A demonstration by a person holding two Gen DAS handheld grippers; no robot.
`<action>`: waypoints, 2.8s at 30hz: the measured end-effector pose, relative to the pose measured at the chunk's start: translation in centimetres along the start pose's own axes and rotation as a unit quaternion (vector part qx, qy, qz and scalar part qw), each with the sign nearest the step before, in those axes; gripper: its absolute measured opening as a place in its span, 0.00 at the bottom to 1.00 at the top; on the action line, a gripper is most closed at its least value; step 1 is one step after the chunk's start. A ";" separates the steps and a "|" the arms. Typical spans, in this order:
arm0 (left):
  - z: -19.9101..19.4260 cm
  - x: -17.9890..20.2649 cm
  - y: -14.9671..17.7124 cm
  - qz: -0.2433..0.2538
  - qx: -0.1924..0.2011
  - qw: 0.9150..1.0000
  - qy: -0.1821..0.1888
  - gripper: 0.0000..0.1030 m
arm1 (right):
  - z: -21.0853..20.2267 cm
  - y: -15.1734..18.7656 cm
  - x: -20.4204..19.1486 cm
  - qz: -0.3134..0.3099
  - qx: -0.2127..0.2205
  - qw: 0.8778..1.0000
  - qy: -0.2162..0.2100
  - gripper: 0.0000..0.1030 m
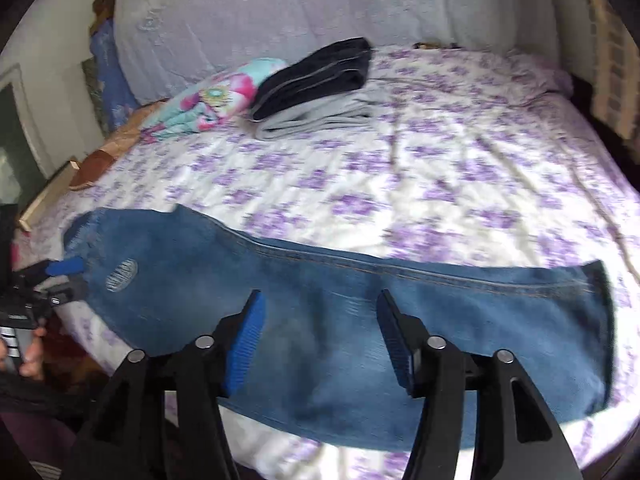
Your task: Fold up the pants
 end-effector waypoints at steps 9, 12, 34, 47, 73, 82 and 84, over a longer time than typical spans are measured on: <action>6.8 0.6 0.1 -0.003 -0.029 0.998 -0.051 0.95 | 1.8 4.6 8.3 0.064 0.008 0.997 0.046 0.86; 5.8 0.6 -0.3 -0.029 -0.030 0.999 -0.032 0.95 | -2.8 4.8 10.6 0.122 0.078 0.989 0.033 0.86; 7.4 21.7 -8.8 0.101 0.077 0.989 0.081 0.95 | -1.7 9.2 19.7 0.305 0.182 0.929 -0.106 0.77; 13.9 17.1 -7.8 0.042 -0.009 0.997 -0.056 0.95 | -2.1 10.6 20.2 0.273 0.166 0.944 -0.081 0.43; 3.6 3.0 -4.6 -0.124 0.076 0.988 -0.049 0.96 | -9.7 -3.7 -8.1 -0.135 0.213 0.957 -0.147 0.17; 0.9 -6.2 0.7 -0.233 0.083 0.967 -0.054 0.95 | 1.7 -0.4 -17.4 -0.232 0.067 0.961 -0.134 0.18; 0.6 -5.7 0.6 -0.223 0.089 0.969 -0.057 0.95 | 2.7 0.8 -18.1 -0.246 0.057 0.959 -0.127 0.18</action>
Point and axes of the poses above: each gripper's, at about its wrist camera, not at the fingertips, and z roughly the way its jaws point, x to its right, y to its underside, the point moved 8 cm from there along z, roughly the way its jaws point, and after that the axes turned 10 degrees about -x, right-handed, at the moved point
